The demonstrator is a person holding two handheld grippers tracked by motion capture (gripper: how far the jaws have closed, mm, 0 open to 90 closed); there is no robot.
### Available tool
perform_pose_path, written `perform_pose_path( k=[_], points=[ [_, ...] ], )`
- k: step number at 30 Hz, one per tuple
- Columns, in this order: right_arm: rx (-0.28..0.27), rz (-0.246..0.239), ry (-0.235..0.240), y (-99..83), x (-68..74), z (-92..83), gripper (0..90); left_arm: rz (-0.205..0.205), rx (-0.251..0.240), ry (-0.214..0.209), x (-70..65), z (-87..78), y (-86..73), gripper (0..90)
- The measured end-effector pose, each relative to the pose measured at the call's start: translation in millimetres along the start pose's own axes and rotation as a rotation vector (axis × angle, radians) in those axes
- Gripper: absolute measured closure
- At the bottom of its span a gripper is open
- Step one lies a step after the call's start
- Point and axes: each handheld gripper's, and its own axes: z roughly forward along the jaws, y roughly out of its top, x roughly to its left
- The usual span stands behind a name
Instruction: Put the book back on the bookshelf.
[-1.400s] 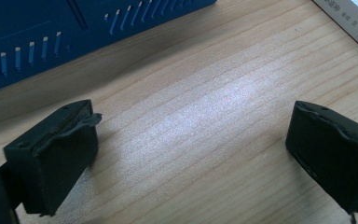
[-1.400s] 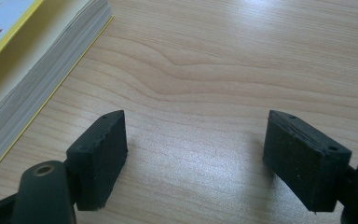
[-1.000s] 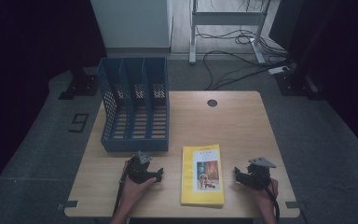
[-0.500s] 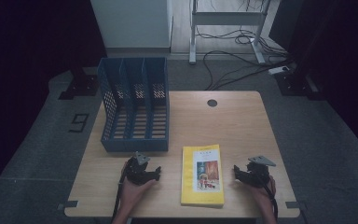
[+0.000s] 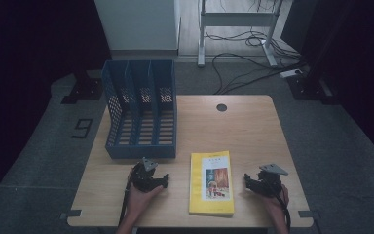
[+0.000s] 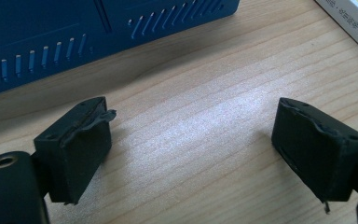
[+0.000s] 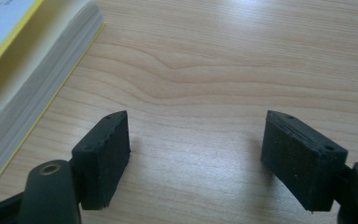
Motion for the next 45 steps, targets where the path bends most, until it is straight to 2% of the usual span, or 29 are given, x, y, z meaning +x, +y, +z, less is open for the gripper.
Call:
perform_pose_path(
  k=[5,8,16,25,34,45],
  points=[
    [-0.022,-0.003,0.023,2.9,6.1,-3.1,22.9,0.0,0.0,0.001,-0.1,0.0,0.0,11.8],
    [-0.033,0.012,0.063,4.8,10.3,-5.8,23.1,0.0,0.0,0.0,-0.1,0.0,0.0,11.9],
    [-0.063,-0.011,0.095,9.5,25.1,-12.7,24.6,0.0,-0.001,0.001,0.0,-0.1,-0.1,12.1],
    [-0.085,-0.015,0.133,11.5,36.3,-15.0,24.9,-0.003,-0.004,0.004,0.1,-0.2,-0.1,13.5],
    [-0.112,-0.038,0.148,14.4,47.7,-18.1,25.3,-0.004,-0.005,0.004,0.3,0.2,0.3,13.5],
    [-0.124,-0.073,0.188,16.5,70.7,-19.2,25.4,-0.008,-0.008,0.007,0.5,-0.1,0.3,14.6]
  ],
)
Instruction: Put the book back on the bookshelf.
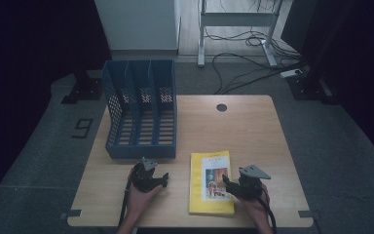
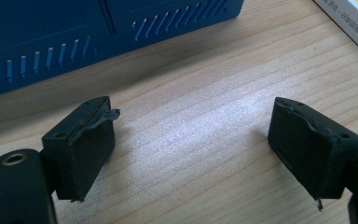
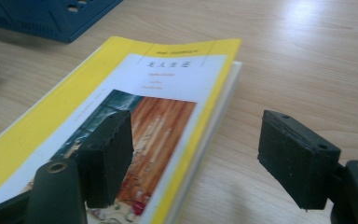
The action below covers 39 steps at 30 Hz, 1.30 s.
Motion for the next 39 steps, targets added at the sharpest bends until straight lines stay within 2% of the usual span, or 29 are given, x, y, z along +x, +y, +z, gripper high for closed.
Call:
perform_pose_path(
  k=[10,13,17,20,24,25,26,29,33,34,35,36,39],
  points=[
    [0.048,-0.026,0.033,-4.1,14.1,10.4,24.8,0.002,0.001,0.001,-0.2,0.0,0.0,14.7],
    [0.077,-0.04,0.038,-7.8,17.2,16.9,24.3,0.004,-0.001,-0.004,-0.6,-0.4,-0.3,15.4],
    [0.087,-0.027,0.041,-9.8,17.4,19.9,23.9,0.025,-0.007,-0.02,-2.8,-1.8,-1.3,15.4],
    [0.087,-0.024,0.042,-10.3,17.1,20.7,23.5,0.034,-0.03,-0.032,-6.6,-6.0,-0.4,15.7],
    [0.089,-0.015,0.049,-10.3,15.9,21.6,23.2,0.051,-0.063,-0.076,-17.4,-13.9,5.2,15.7],
    [0.089,-0.013,0.051,-10.4,15.6,21.7,23.2,0.051,-0.063,-0.076,-17.4,-13.9,5.2,15.7],
    [0.09,-0.011,0.052,-10.5,15.6,21.7,23.2,0.063,-0.063,-0.102,-23.9,-15.7,7.2,15.6],
    [0.086,-0.003,0.052,-11.5,15.6,21.6,23.5,0.087,-0.059,-0.123,-32.7,-18.1,9.6,15.5],
    [0.082,0.002,0.052,-12.2,15.4,21.5,23.6,0.083,-0.063,-0.153,-38.9,-19.9,13.3,15.5],
    [0.082,0.005,0.051,-12.4,15.5,21.4,23.7,0.081,-0.067,-0.177,-43.8,-19.5,16.6,15.5],
    [0.082,0.005,0.051,-12.4,15.5,21.4,23.7,0.081,-0.067,-0.177,-43.8,-19.5,16.6,15.5],
    [0.081,0.007,0.049,-12.6,15.7,21.3,23.8,0.086,-0.059,-0.199,-49.6,-17.1,20.5,15.5],
    [0.079,0.008,0.048,-12.9,15.7,21.2,23.8,0.091,-0.063,-0.228,-58.3,-12.7,25.1,15.7]
  ],
)
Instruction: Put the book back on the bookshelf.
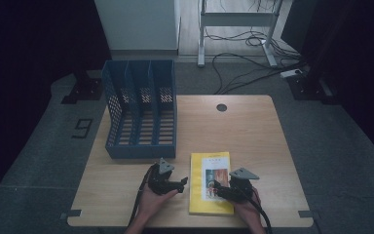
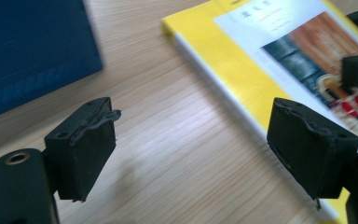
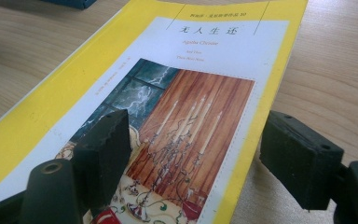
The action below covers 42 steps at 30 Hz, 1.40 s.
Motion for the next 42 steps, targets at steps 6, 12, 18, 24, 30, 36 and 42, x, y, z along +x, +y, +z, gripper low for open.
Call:
perform_pose_path(
  k=[6,12,18,24,30,36,42],
  points=[
    [0.002,0.002,0.008,0.1,-1.2,0.4,23.6,0.022,0.019,-0.045,-14.5,13.7,4.3,16.0],
    [0.001,0.0,0.009,0.1,-1.3,0.4,23.6,0.049,0.047,-0.073,-24.5,20.5,-2.9,16.0],
    [0.002,0.001,0.012,0.2,-1.8,0.7,23.2,0.047,0.059,-0.101,-31.4,26.5,-8.7,16.1],
    [-0.002,0.001,0.019,-0.1,-2.9,1.1,22.9,0.052,0.06,-0.146,-38.0,28.4,-10.4,16.5],
    [0.002,-0.001,0.021,0.7,-3.1,1.3,22.4,0.041,0.06,-0.175,-40.7,30.5,-11.7,16.1],
    [0.016,0.008,0.023,4.6,-4.1,5.8,19.1,0.043,0.057,-0.178,-40.2,31.0,-11.9,15.5],
    [0.017,0.015,0.017,5.4,-3.6,6.9,19.0,0.045,0.053,-0.176,-40.3,30.8,-12.7,15.7]
  ],
)
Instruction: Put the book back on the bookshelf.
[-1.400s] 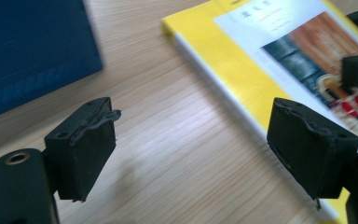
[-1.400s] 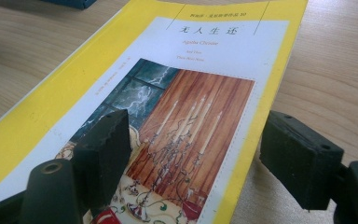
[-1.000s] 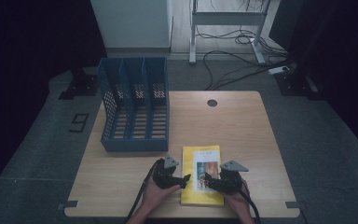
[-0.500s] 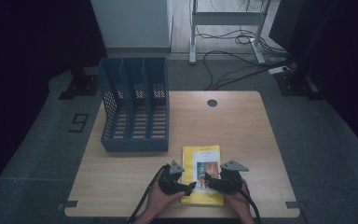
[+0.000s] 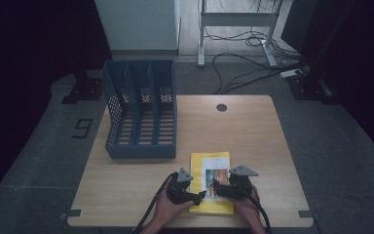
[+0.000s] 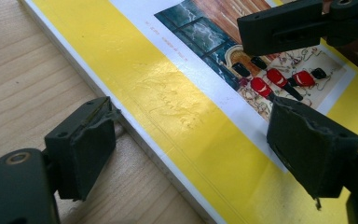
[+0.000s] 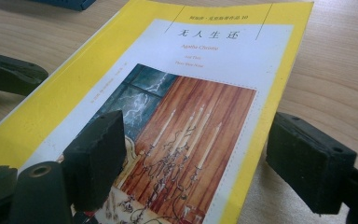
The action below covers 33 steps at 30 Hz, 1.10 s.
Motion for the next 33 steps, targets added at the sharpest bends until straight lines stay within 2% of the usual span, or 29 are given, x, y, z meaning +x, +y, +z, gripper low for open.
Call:
perform_pose_path(
  k=[4,9,15,16,19,20,22,23,33],
  points=[
    [0.01,0.035,0.004,0.4,-0.9,1.8,17.5,0.0,-0.001,0.0,0.0,0.0,-0.1,15.7],
    [0.016,0.038,0.004,1.0,-0.7,1.9,17.5,0.001,-0.003,-0.001,0.1,0.1,-0.4,15.6],
    [0.014,0.002,-0.003,1.7,1.2,-0.4,19.2,-0.001,-0.003,0.003,-0.3,0.2,-0.3,15.6],
    [0.008,-0.012,-0.006,2.5,2.1,-3.0,21.0,0.0,-0.004,0.002,-0.3,0.2,-0.4,15.5],
    [-0.014,-0.004,0.002,4.2,2.1,-7.0,22.5,0.0,-0.006,0.001,-0.1,0.3,-0.6,15.4],
    [-0.044,0.009,0.019,7.3,2.0,-13.0,24.9,0.0,-0.006,0.0,-0.1,0.4,-0.7,15.4],
    [-0.056,0.015,0.033,9.3,2.2,-16.4,25.9,-0.001,-0.007,0.001,-0.1,0.4,-0.7,15.3],
    [-0.084,0.018,0.06,13.5,4.6,-23.6,28.1,-0.001,-0.007,0.002,-0.1,0.4,-0.7,15.3],
    [-0.133,-0.033,0.082,18.7,18.3,-33.8,32.4,-0.003,-0.012,-0.004,0.5,0.7,-1.2,15.1]
  ],
)
